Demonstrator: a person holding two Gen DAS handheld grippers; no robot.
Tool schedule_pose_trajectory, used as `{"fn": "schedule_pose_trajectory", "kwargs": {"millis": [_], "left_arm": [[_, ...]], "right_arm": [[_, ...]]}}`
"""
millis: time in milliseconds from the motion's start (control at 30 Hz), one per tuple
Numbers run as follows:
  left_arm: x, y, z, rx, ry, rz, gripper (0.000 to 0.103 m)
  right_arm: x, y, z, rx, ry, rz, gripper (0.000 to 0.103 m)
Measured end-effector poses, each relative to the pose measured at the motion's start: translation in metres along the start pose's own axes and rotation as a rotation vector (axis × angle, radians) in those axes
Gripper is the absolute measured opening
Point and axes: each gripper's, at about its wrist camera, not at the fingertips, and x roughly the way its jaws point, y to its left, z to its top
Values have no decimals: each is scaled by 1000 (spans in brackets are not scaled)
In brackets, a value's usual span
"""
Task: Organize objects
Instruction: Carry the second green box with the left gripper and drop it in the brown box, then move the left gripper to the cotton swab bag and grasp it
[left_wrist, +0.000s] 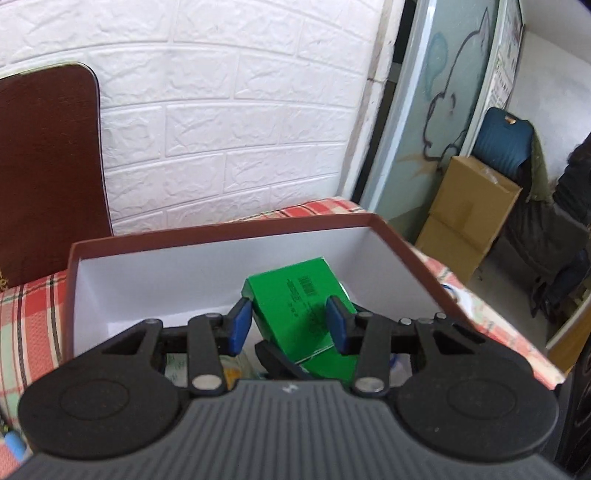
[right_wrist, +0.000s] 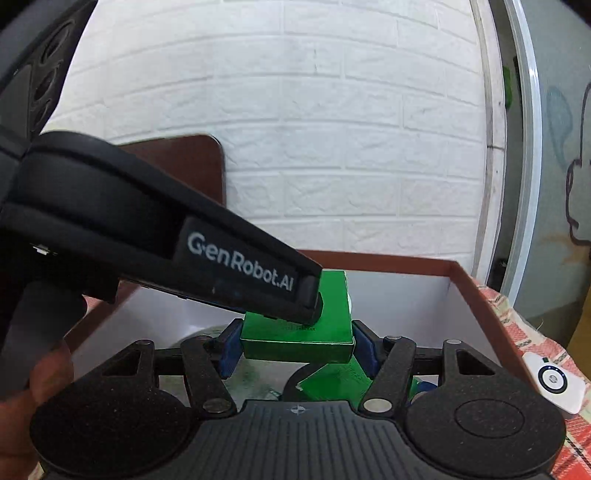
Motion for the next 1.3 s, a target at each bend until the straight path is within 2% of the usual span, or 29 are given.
{"fn": "schedule_pose_trajectory", "kwargs": {"millis": [100,167,200,367,633,667,900,1100,1300], "left_arm": [[16,2,-4,34,19,71,45],[13,7,-7,5,23,42,46],[9,6,-9,14,18,51,46],[-16,-5,-21,40,-15,78,46],[-68,-27,-44,79,-46,120,48],[-75,-28,-48,81,-52,118,47],[-110,-29,-81,77,-43,170,47],[-118,-13,-115,43,42,246,47],[-124,5,-137,14,83,315,47]], "right_arm": [[8,2,-4,-6,-2,-20,64],[0,2,-7,6,-31,-28,65],[-6,3,-9,10,-50,-36,65],[-40,9,-16,10,-110,-45,65],[-87,12,-31,82,-115,-32,67],[-104,14,-37,68,-124,-35,67],[-126,25,-64,71,-49,26,67],[-132,39,-89,67,56,79,67],[-138,46,-98,62,97,87,67]]}}
